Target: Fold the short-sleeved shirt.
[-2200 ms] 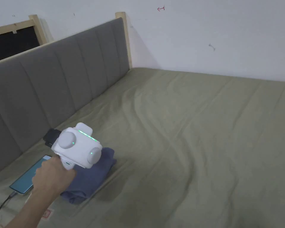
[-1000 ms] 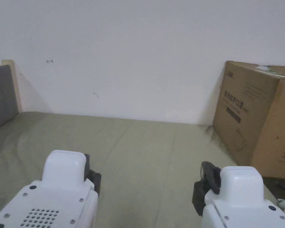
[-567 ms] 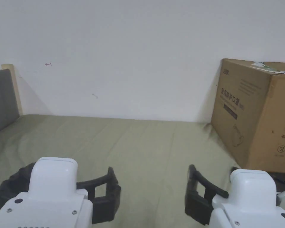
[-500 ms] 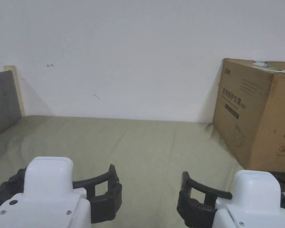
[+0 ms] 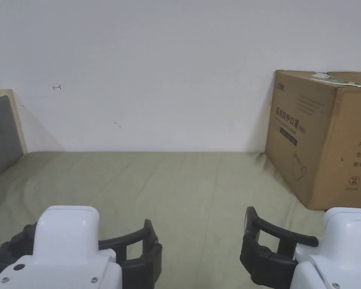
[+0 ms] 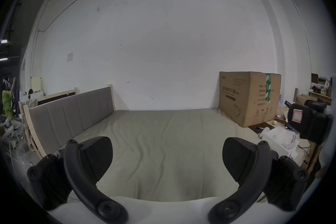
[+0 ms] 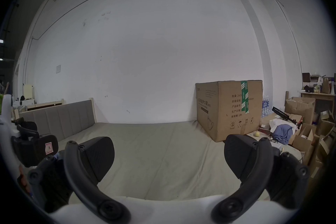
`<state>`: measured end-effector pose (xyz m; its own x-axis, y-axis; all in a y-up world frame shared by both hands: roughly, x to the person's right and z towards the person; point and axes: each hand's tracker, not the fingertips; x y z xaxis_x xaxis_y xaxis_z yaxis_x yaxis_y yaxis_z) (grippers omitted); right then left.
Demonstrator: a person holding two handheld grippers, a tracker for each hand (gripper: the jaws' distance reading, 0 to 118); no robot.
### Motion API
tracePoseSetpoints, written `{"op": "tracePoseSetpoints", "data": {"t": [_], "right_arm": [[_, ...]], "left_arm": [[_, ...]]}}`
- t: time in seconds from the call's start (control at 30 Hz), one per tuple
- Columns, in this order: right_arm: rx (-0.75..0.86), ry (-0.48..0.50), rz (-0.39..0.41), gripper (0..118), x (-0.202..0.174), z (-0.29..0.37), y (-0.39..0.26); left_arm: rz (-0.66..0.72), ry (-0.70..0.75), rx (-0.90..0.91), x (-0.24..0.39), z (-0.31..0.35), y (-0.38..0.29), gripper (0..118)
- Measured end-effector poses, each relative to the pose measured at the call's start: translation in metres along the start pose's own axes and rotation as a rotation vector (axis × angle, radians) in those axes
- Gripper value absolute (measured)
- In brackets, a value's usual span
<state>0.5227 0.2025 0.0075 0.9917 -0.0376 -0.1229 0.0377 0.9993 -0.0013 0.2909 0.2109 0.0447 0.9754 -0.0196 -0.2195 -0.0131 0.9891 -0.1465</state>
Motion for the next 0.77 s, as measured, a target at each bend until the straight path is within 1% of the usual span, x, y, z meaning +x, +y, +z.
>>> {"op": "tracePoseSetpoints", "data": {"t": [0.07,0.13,0.17,0.2,0.33,0.43,0.5,0.57,0.77], "right_arm": [[-0.019,-0.003,0.008,118,-0.0002,-0.0029,-0.0024],[-0.038,0.008,-0.014,118,0.0007,-0.0036,-0.0034],[-0.043,0.03,-0.03,118,0.0022,-0.0036,-0.0036],[-0.045,0.039,-0.039,118,0.003,-0.0037,-0.0035],[-0.042,0.026,-0.026,118,0.0019,-0.0054,-0.0023],[-0.054,0.044,-0.047,118,0.0043,-0.0061,-0.0023],[-0.056,0.044,-0.049,118,0.0043,-0.0063,-0.003],[-0.057,0.039,-0.041,118,0.004,-0.0067,-0.0041],[-0.06,0.056,-0.033,118,0.0,-0.006,-0.0055]], "left_arm": [[-0.011,0.001,-0.009,0.0063,-0.0021,-0.0012,118],[-0.04,-0.004,-0.004,0.0085,-0.0012,-0.0031,118],[-0.039,-0.007,-0.005,0.0095,-0.0006,-0.0029,118],[-0.031,-0.014,-0.008,0.0098,-0.001,-0.0025,118],[0.044,-0.016,-0.052,0.0099,-0.0019,-0.0011,118],[0.094,-0.011,-0.08,0.0055,-0.0048,0.0,118],[0.101,0.002,-0.084,0.0042,-0.0071,-0.0012,118],[0.092,0.056,-0.101,0.007,-0.0095,-0.0007,118],[0.095,0.041,-0.096,0.0037,-0.0095,-0.0015,118]]}}
